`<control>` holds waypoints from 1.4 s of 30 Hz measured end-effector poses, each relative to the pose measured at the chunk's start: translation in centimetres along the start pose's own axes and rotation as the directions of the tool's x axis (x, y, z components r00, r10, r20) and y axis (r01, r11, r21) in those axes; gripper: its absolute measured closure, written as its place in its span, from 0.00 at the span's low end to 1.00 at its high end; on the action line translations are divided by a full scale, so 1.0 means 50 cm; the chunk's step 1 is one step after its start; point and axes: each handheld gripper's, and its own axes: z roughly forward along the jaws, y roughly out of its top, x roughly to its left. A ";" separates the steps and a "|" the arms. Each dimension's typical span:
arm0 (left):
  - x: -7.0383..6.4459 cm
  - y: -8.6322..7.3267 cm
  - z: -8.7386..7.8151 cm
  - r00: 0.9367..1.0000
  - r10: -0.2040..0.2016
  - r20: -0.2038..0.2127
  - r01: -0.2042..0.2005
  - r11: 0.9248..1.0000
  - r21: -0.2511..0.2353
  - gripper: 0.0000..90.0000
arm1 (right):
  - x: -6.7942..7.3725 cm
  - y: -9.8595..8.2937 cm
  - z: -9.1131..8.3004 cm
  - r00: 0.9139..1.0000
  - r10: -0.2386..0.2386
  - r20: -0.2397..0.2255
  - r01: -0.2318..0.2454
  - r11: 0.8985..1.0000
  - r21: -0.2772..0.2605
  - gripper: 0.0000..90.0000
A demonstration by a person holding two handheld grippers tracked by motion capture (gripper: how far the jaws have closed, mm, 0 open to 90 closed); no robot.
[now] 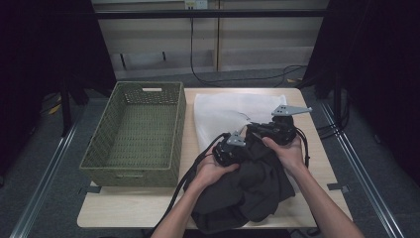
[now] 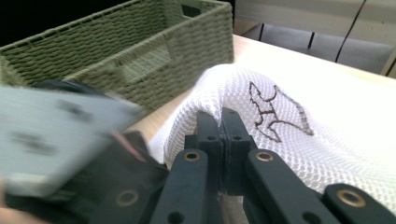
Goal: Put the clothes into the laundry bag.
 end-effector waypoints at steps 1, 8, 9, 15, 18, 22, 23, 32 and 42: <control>0.005 -0.002 0.002 1.000 -0.009 -0.030 0.009 1.000 0.019 0.94 | 0.006 0.004 -0.003 1.000 -0.007 0.004 0.007 1.000 0.005 0.99; 0.011 -0.006 -0.005 0.996 -0.043 -0.073 0.044 0.999 0.012 0.89 | 0.024 -0.008 -0.036 0.999 -0.035 0.017 0.034 0.998 0.054 0.99; 0.011 -0.006 -0.007 0.995 -0.046 -0.090 0.047 0.999 0.007 0.89 | 0.024 -0.008 -0.036 0.999 -0.035 0.017 0.034 0.998 0.054 0.99; 0.013 -0.008 -0.050 0.993 -0.083 -0.082 0.075 0.993 -0.094 0.45 | 0.016 -0.074 -0.043 1.000 -0.004 0.030 0.001 0.996 0.086 0.99; 0.011 -0.010 -0.084 0.995 -0.087 -0.052 0.079 0.987 -0.141 0.36 | 0.013 -0.077 -0.040 0.999 -0.012 0.036 0.009 0.996 0.094 0.99; 0.004 -0.017 -0.149 0.993 -0.115 -0.005 0.110 0.963 -0.247 0.24 | 0.008 -0.079 -0.037 0.999 -0.005 0.033 0.002 0.996 0.090 0.99; -0.004 -0.020 -0.165 0.993 -0.114 -0.007 0.107 0.955 -0.276 0.23 | 0.007 -0.080 -0.033 0.999 -0.003 0.035 -0.001 0.996 0.093 0.99; -0.095 -0.020 -0.122 0.995 0.004 0.098 0.018 0.974 -0.225 0.10 | 0.004 -0.077 -0.031 1.000 0.002 0.029 -0.005 0.996 0.092 0.99; -0.106 -0.067 -0.014 0.996 0.079 0.033 -0.078 0.996 -0.041 0.07 | 0.001 -0.074 -0.037 1.000 0.005 0.026 -0.007 0.997 0.083 0.98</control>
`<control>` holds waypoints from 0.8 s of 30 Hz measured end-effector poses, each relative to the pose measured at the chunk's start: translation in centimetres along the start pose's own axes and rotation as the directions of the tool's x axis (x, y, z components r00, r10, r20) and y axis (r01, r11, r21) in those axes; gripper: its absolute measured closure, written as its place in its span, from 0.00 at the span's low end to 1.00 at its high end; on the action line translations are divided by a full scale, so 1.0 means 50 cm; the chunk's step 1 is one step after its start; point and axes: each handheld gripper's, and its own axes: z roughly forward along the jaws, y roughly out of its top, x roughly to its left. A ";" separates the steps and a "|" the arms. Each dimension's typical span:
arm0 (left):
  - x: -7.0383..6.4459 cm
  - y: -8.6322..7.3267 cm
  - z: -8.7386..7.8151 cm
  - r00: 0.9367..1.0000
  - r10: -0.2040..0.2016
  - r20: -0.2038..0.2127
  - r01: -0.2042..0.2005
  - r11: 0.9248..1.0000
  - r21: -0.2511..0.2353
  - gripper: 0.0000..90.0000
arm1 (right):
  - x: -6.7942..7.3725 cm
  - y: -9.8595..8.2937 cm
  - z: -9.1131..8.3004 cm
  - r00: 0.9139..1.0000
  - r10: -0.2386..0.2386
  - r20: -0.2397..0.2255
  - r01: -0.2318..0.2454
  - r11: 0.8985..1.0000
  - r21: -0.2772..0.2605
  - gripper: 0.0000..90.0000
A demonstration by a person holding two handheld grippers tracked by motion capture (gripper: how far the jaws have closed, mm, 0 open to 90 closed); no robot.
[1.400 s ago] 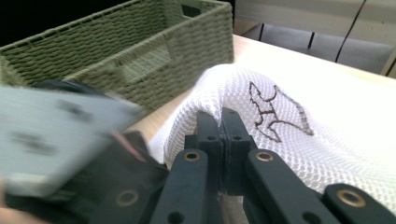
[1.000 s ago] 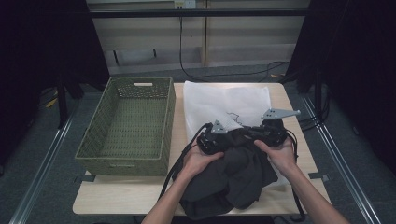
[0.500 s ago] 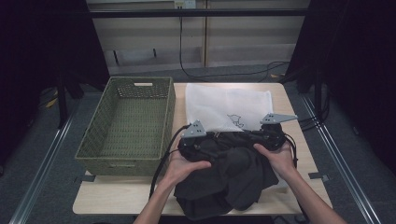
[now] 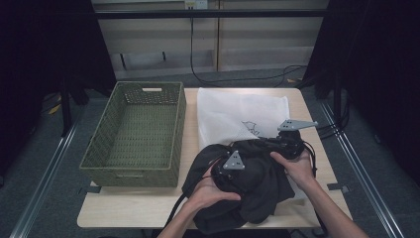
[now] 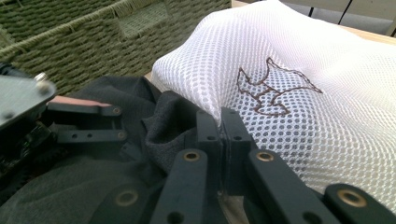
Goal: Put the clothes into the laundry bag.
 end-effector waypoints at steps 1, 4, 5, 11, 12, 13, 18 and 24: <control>-0.008 0.000 0.008 0.998 0.049 -0.030 -0.047 0.997 0.057 0.09 | 0.000 0.001 0.000 1.000 -0.004 -0.001 0.004 1.000 0.003 0.98; -0.016 0.002 0.009 0.995 0.070 -0.066 -0.063 0.992 0.106 0.26 | 0.003 0.002 -0.001 1.000 -0.008 -0.002 0.008 1.000 0.004 0.98; -0.013 0.000 0.008 0.997 0.034 -0.075 -0.027 0.995 0.094 0.49 | 0.005 0.004 -0.003 1.000 -0.009 0.002 0.009 1.000 0.003 0.98; 0.000 0.006 -0.015 0.994 -0.045 -0.096 0.047 0.999 0.026 0.74 | 0.010 0.010 -0.012 1.000 -0.020 -0.003 0.020 1.000 -0.005 0.98; 0.000 0.006 -0.015 0.994 -0.045 -0.096 0.047 0.999 0.026 0.75 | 0.010 0.010 -0.012 1.000 -0.020 -0.003 0.020 1.000 -0.005 0.98; 0.005 0.011 -0.025 0.992 -0.059 -0.111 0.060 0.998 0.007 0.76 | 0.010 0.012 -0.014 1.000 -0.015 -0.006 0.015 1.000 -0.009 0.98; 0.032 0.022 -0.053 0.981 -0.132 -0.139 0.127 0.991 -0.044 0.78 | 0.018 0.017 -0.018 1.000 -0.022 -0.004 0.022 1.000 -0.017 0.98; 0.067 0.014 -0.026 0.969 -0.175 -0.173 0.178 0.984 -0.001 0.78 | 0.038 0.028 -0.021 0.999 -0.037 -0.017 0.037 0.999 -0.014 0.98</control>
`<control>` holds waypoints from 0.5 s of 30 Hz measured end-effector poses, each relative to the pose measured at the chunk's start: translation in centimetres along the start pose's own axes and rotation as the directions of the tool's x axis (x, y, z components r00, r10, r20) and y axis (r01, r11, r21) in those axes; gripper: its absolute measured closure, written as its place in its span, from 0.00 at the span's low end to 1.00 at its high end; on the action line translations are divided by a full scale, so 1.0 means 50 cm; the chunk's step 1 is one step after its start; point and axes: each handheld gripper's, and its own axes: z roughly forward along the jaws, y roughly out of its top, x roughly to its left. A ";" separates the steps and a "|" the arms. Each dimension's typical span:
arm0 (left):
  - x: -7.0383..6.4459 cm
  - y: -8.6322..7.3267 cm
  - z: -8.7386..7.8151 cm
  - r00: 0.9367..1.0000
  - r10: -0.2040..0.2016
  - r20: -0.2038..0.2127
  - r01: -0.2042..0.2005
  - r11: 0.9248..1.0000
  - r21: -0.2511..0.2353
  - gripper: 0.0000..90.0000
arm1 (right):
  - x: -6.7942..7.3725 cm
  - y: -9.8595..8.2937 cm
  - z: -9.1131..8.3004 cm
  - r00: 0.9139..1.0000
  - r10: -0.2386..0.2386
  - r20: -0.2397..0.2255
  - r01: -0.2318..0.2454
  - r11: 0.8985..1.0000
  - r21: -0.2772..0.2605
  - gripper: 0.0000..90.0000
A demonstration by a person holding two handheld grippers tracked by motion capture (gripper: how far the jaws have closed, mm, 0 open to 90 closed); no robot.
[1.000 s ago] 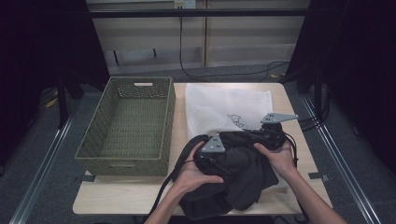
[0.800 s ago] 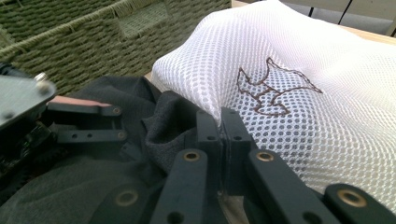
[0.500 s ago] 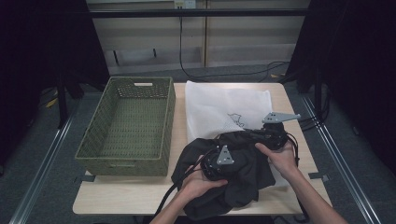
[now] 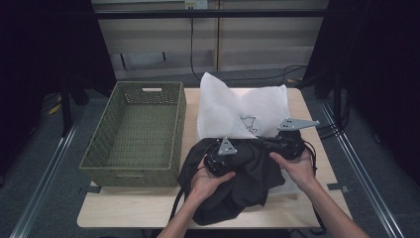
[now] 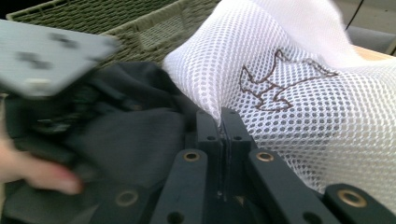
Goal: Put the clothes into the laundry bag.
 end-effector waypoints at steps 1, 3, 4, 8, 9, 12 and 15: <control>0.004 -0.003 0.009 1.000 -0.004 -0.010 0.004 1.000 0.025 0.78 | 0.002 0.000 0.001 1.000 0.004 -0.007 -0.004 1.000 0.003 0.98; 0.008 -0.004 0.013 0.999 -0.038 -0.023 0.038 0.999 0.010 0.78 | 0.007 0.000 0.003 1.000 0.004 -0.026 -0.004 1.000 0.009 0.98; 0.008 -0.004 0.013 0.999 -0.038 -0.023 0.038 0.999 0.010 0.79 | 0.007 0.000 0.003 1.000 0.004 -0.026 -0.004 1.000 0.009 0.98; 0.007 0.010 -0.013 0.996 -0.081 -0.039 0.079 0.995 -0.056 0.79 | 0.012 0.001 -0.002 0.999 0.005 -0.033 -0.005 1.000 -0.002 0.98; 0.008 0.015 -0.023 0.996 -0.085 -0.042 0.082 0.995 -0.058 0.79 | 0.012 0.001 -0.003 0.999 0.006 -0.032 -0.006 1.000 -0.007 0.98; 0.007 0.034 -0.043 0.993 -0.093 -0.073 0.084 0.990 -0.115 0.79 | 0.016 0.006 -0.010 0.999 0.016 -0.043 -0.017 0.999 -0.034 0.98; 0.017 0.049 -0.040 0.988 -0.115 -0.102 0.101 0.986 -0.137 0.79 | 0.030 0.016 -0.017 0.998 0.015 -0.053 -0.018 0.998 -0.055 0.98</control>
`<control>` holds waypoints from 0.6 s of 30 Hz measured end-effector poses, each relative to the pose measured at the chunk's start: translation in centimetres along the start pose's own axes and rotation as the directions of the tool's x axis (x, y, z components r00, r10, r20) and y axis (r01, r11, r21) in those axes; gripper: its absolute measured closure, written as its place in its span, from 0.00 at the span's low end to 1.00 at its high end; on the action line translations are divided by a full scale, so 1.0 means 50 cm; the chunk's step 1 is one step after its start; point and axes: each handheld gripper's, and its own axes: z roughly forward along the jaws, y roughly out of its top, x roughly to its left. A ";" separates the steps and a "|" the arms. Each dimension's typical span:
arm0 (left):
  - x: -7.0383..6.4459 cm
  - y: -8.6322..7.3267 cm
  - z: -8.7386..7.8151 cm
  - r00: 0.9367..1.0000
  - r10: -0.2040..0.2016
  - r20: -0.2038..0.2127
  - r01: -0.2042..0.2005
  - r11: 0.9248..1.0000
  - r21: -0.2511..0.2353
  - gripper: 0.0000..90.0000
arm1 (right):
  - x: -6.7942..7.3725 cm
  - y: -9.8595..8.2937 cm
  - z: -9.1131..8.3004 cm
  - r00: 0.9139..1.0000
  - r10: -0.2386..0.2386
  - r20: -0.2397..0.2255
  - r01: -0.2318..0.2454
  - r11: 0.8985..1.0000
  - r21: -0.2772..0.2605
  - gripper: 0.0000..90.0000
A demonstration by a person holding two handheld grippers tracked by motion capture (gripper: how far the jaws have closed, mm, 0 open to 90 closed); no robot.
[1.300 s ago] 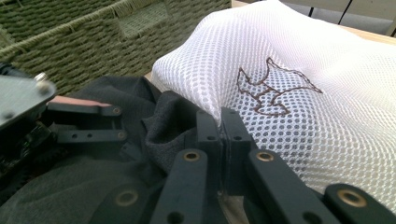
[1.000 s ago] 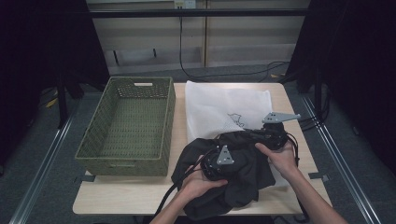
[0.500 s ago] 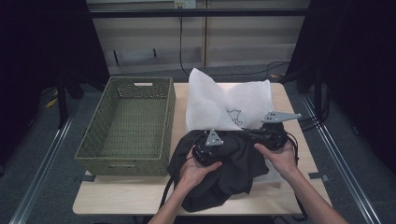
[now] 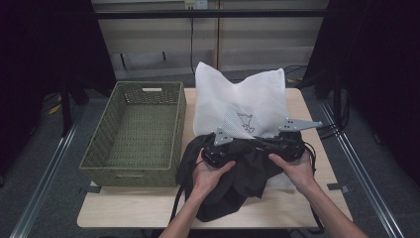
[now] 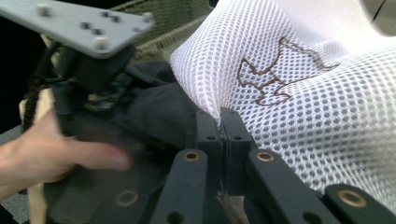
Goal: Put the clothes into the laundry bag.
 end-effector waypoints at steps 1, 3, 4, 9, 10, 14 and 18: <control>0.000 0.000 0.000 1.000 0.000 0.000 0.000 1.000 0.000 0.79 | 0.000 0.000 0.000 1.000 0.000 0.000 0.000 1.000 0.000 0.98; 0.011 0.004 0.019 0.999 -0.031 -0.030 0.031 1.000 0.001 0.79 | 0.009 0.005 -0.001 1.000 0.015 -0.024 -0.016 1.000 -0.009 0.98; 0.016 0.002 0.033 0.997 -0.042 -0.069 0.042 0.999 -0.010 0.79 | 0.013 0.006 -0.001 0.999 0.019 -0.030 -0.019 1.000 -0.004 0.98; 0.034 -0.014 0.079 0.993 -0.065 -0.095 0.068 0.997 0.033 0.65 | 0.008 -0.011 0.021 0.999 0.033 -0.006 -0.033 0.999 0.037 0.98; 0.037 -0.018 0.081 0.996 -0.071 -0.051 0.072 0.997 0.023 0.56 | -0.006 -0.023 0.029 0.999 0.047 -0.003 -0.047 0.998 0.053 0.98; 0.030 -0.014 0.047 0.999 -0.023 0.043 0.023 1.000 0.005 0.35 | -0.032 -0.037 0.034 0.998 0.062 0.019 -0.063 0.997 0.053 0.98; 0.015 -0.015 0.003 0.997 0.016 0.069 -0.015 1.000 -0.016 0.29 | -0.045 -0.043 0.030 0.997 0.073 0.037 -0.074 0.996 0.050 0.98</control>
